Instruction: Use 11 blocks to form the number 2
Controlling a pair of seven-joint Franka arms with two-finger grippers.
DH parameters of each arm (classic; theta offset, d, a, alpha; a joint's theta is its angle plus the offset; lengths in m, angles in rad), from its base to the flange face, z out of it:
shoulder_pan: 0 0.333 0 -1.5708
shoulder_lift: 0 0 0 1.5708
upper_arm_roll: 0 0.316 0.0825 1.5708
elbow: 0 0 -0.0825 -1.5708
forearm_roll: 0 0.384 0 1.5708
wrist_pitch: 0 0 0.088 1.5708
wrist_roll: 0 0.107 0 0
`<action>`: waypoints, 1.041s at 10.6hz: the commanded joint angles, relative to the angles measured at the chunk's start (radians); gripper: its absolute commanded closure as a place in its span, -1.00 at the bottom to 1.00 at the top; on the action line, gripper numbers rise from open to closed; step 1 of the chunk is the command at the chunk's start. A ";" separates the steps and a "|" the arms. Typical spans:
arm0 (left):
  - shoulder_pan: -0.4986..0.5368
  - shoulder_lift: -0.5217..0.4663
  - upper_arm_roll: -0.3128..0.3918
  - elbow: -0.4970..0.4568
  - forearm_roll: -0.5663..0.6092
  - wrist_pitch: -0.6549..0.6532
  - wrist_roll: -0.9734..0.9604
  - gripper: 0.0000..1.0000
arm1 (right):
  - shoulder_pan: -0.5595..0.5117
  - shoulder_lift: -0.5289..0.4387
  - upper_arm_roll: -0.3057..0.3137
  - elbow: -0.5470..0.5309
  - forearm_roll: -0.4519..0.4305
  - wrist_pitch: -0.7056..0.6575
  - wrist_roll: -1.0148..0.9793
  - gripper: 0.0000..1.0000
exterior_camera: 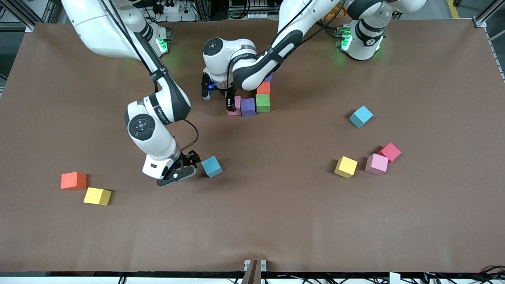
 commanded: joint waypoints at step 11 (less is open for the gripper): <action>-0.006 0.028 0.031 -0.003 0.028 0.058 0.003 -0.11 | 0.025 0.041 0.000 0.038 -0.003 0.025 -0.013 -1.00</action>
